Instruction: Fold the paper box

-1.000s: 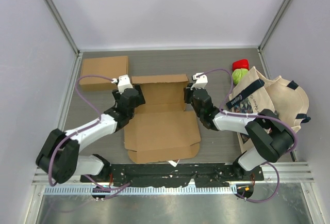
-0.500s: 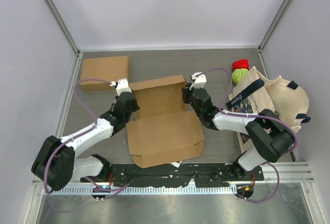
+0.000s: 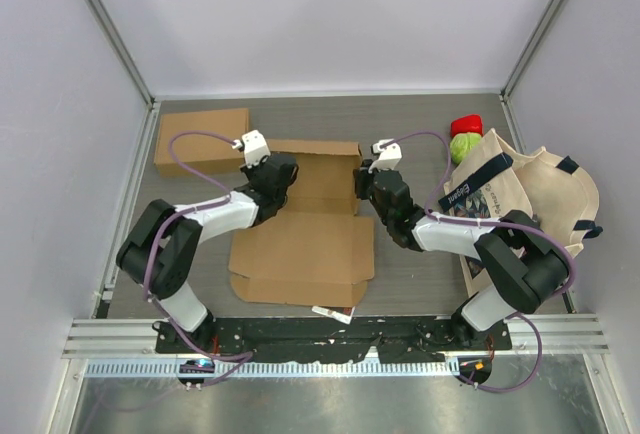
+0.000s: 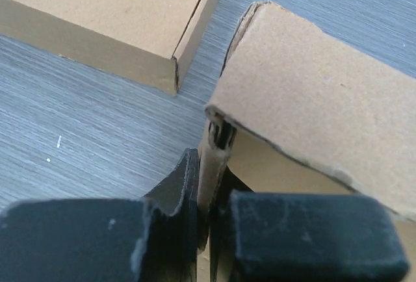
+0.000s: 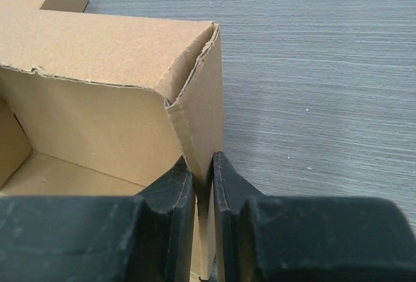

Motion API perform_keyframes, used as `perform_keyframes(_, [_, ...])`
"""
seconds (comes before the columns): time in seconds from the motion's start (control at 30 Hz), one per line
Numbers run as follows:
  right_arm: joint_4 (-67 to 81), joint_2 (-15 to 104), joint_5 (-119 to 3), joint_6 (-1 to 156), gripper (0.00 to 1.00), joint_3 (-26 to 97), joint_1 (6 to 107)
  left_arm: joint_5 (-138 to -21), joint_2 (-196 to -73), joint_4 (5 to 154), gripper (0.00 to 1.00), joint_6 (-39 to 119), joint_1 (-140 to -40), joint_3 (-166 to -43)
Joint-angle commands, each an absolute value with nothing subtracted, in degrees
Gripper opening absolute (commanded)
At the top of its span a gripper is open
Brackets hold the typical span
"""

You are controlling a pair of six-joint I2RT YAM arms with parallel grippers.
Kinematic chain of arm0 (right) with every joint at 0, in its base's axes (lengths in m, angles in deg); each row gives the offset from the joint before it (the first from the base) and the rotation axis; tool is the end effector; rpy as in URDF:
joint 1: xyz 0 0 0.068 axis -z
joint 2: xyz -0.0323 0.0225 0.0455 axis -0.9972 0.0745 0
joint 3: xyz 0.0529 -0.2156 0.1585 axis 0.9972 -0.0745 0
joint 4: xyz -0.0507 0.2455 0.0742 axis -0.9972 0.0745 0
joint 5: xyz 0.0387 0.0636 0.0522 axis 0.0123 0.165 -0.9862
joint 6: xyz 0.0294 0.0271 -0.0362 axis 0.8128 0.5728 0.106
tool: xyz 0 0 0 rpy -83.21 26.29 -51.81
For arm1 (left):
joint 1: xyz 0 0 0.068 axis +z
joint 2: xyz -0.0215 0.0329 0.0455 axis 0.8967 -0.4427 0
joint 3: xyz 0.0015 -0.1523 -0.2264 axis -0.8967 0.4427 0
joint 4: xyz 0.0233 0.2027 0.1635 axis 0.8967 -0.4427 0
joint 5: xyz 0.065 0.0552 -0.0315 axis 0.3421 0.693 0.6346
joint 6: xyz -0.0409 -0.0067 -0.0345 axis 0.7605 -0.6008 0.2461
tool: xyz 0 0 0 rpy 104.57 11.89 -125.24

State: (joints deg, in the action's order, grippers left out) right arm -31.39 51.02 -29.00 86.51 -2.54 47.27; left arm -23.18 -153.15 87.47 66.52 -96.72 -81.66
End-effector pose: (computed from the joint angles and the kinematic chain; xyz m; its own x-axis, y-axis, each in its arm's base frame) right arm 0.2569 0.1878 0.2039 -0.2470 0.1245 -0.9610 -0.2467 0.9509 0.1866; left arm 0.2958 -0.1603 0.1911 -0.2827 -0.3042 -0.9097 -0.4129 0.8946 -0.1708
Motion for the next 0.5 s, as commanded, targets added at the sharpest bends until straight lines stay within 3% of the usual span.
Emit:
perform_keyframes(0.0, [-36.1, 49.93, -28.72, 89.71, 0.11, -1.14, 47.59, -18.42, -159.66, 71.8, 0.0, 71.96, -95.1, -81.86])
perform_keyframes(0.1, [-35.31, 50.2, -28.81, 89.44, 0.12, -0.53, 47.67, -25.0, -157.03, 73.72, 0.0, 67.49, -95.1, -80.81])
perform_keyframes(0.13, [-34.18, 50.28, -28.72, 89.35, 0.12, -0.09, 47.76, -27.37, -155.63, 76.0, 0.04, 66.17, -95.1, -80.2])
perform_keyframes(0.17, [-33.91, 50.46, -28.63, 89.27, 0.12, 0.26, 47.76, -31.57, -152.57, 76.98, 0.22, 64.33, -95.19, -77.93])
perform_keyframes(0.27, [-33.46, 50.64, -28.54, 89.18, 0.12, 0.53, 47.94, -36.42, -145.19, 81.64, 0.51, 63.61, -95.1, -73.45])
perform_keyframes(0.37, [-33.02, 50.72, -28.81, 89.35, 0.12, 0.61, 48.11, -38.29, -141.39, 82.7, 0.59, 63.26, -95.02, -71.06])
perform_keyframes(0.47, [-33.02, 50.55, -28.81, 89.35, 0.12, 0.35, 48.2, -40.4, -138.14, 82.7, 0.58, 63.34, -94.66, -69.48])
